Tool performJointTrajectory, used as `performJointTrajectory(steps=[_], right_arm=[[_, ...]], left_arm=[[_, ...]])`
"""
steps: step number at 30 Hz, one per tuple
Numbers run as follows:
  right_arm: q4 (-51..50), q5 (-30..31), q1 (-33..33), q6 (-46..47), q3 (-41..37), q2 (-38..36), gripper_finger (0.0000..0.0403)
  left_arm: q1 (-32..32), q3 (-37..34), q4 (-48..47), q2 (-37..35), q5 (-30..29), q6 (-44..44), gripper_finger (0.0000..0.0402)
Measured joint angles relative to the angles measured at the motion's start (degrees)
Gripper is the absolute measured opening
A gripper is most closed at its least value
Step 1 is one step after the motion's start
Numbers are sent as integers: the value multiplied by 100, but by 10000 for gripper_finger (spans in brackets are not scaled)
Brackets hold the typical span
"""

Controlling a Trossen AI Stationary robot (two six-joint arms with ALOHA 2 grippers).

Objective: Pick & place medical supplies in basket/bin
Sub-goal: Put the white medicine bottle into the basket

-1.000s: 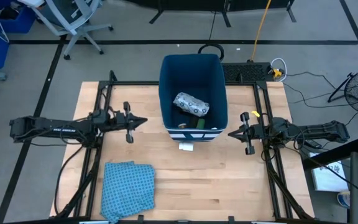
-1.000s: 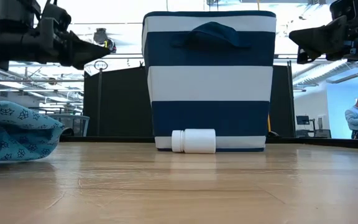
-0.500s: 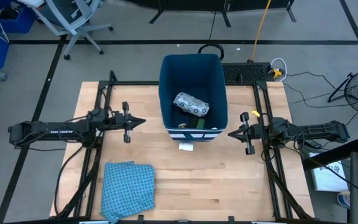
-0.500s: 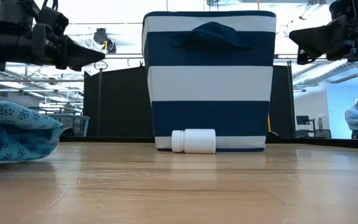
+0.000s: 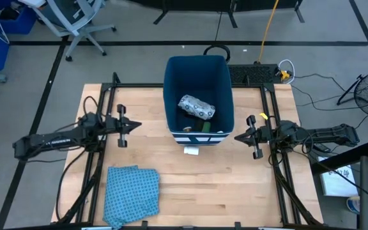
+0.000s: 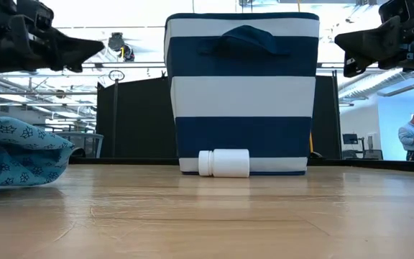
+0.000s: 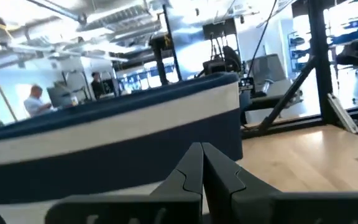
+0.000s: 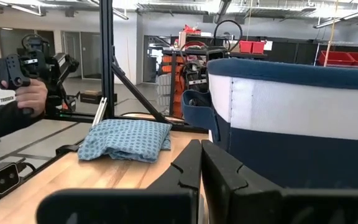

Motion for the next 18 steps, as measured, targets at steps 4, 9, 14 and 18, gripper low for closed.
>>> performJointTrajectory(steps=[4, 9, 14, 18], right_arm=[[-1, 0, -1, 2, 1, 0, 4], [-4, 0, -2, 148, 0, 0, 4], [-11, 0, 0, 195, 0, 0, 4], [-34, 0, 0, 197, 0, 1, 4]], left_arm=[[69, 32, -446, -626, 522, -298, 1], [-92, 37, -1456, -1342, 536, -207, 0], [-307, -13, -1540, -1797, 816, -256, 0], [-508, -18, -1726, -1829, 834, 3, 0]])
